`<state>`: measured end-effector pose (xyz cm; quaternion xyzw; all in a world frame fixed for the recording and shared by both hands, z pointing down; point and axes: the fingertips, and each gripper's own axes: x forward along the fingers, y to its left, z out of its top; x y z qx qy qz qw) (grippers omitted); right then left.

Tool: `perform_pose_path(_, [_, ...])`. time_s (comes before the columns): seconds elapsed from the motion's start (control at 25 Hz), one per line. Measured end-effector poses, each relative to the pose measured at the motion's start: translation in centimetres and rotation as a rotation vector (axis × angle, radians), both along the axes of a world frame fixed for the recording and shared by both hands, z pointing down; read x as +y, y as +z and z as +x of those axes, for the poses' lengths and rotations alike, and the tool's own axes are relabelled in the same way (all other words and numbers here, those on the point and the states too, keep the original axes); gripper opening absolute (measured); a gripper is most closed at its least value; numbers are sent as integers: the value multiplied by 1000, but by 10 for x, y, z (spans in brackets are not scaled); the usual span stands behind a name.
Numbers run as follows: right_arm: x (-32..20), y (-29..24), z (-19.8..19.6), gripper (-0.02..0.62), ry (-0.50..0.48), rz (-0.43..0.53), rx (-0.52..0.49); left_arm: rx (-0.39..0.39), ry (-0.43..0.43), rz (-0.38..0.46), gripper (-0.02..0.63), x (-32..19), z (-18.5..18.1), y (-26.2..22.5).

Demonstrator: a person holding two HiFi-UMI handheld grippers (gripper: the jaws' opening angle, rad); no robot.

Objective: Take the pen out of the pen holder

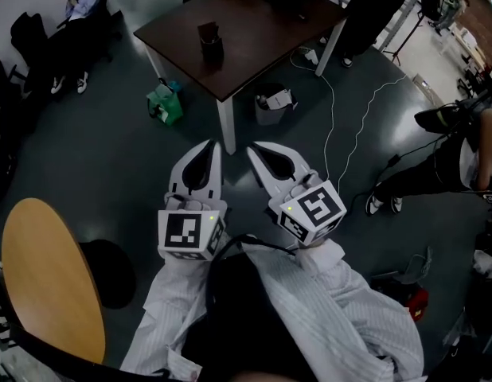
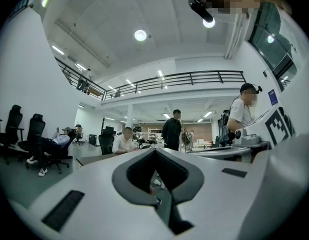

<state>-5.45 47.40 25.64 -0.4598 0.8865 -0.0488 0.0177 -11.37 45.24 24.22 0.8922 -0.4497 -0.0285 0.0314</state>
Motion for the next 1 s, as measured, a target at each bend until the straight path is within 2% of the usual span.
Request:
perform_pose_path(0.12, [3,6,8,3,-6,-16,-27,-22,-29,-7,5,5,3,7])
perform_pose_path(0.24, [3,15,12,3,-19,-40,-33,-7,-46,-31,5,2,6,13])
perform_pose_path(0.44, [-31,28,18,3,-23,-78,-44,-16,-52,-48,5,-31,9,25])
perform_pose_path(0.72, [-129,47,17,3,-2,-102,-53,-21,-53,-78,5,-132,1,48])
perform_pose_path(1.0, [-246,43,12,3,53,-84,-52,-36,2,-63,5,-250,-2,44])
